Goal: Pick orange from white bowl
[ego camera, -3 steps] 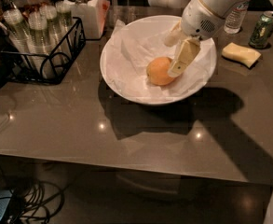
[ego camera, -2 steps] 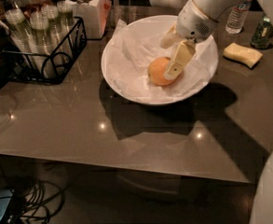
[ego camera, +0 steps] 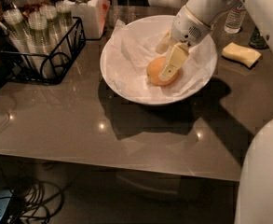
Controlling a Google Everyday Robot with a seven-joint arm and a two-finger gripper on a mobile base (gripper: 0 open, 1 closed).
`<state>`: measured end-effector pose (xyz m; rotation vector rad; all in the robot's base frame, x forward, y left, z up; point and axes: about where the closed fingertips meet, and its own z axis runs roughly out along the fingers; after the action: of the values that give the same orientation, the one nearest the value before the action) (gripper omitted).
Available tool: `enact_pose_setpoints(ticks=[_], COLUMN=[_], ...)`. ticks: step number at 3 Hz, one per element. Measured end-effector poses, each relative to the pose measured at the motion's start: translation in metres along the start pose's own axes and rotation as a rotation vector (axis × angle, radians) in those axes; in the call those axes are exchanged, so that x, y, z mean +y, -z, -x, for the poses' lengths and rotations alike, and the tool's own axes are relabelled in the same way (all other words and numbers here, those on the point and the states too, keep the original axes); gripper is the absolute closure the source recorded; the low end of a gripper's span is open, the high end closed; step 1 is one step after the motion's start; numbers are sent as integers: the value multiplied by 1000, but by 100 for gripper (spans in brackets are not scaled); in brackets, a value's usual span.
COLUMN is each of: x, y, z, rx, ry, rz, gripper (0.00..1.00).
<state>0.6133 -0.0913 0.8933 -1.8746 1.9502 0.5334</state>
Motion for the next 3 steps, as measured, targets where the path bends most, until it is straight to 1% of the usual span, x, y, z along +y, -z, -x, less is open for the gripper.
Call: enact_pose_setpoints(ticks=[1, 2, 3], x=[-5, -9, -10], y=[-12, -24, -32], z=[-5, -8, -11], rx=[-6, 3, 9], ry=[-21, -37, -57], rz=[29, 56, 70], gripper=[25, 25, 25])
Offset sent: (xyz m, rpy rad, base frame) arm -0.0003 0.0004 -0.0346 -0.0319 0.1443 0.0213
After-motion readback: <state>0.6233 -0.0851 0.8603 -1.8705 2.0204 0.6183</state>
